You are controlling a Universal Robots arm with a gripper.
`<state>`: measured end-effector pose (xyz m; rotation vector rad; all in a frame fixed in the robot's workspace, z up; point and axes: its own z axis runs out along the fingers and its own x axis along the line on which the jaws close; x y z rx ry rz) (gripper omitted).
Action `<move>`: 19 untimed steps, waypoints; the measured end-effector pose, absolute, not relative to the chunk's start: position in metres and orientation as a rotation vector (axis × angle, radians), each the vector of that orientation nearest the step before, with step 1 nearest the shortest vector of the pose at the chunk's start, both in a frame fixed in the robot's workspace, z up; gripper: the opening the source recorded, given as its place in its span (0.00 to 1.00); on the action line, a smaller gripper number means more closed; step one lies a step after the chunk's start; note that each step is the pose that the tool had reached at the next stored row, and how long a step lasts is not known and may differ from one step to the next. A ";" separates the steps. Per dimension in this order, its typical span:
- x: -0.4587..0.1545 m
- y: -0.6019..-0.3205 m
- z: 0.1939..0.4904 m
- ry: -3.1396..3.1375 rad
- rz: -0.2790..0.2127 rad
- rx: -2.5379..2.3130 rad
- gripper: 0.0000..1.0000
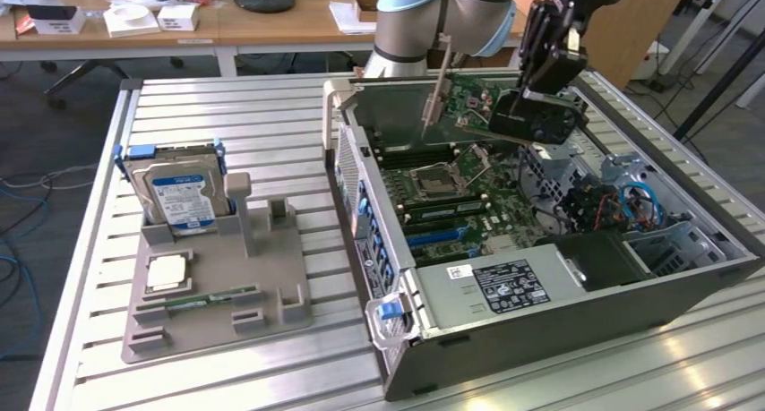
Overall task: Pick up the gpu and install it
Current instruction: 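Insert the gpu into the slot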
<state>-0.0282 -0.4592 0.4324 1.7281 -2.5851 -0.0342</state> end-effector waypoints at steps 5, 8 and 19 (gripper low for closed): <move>-0.028 -0.459 0.432 -2.518 -0.032 1.823 0.26; -0.028 -0.459 0.431 -2.474 -0.031 1.882 0.26; -0.028 -0.459 0.430 -2.318 -0.027 2.069 0.26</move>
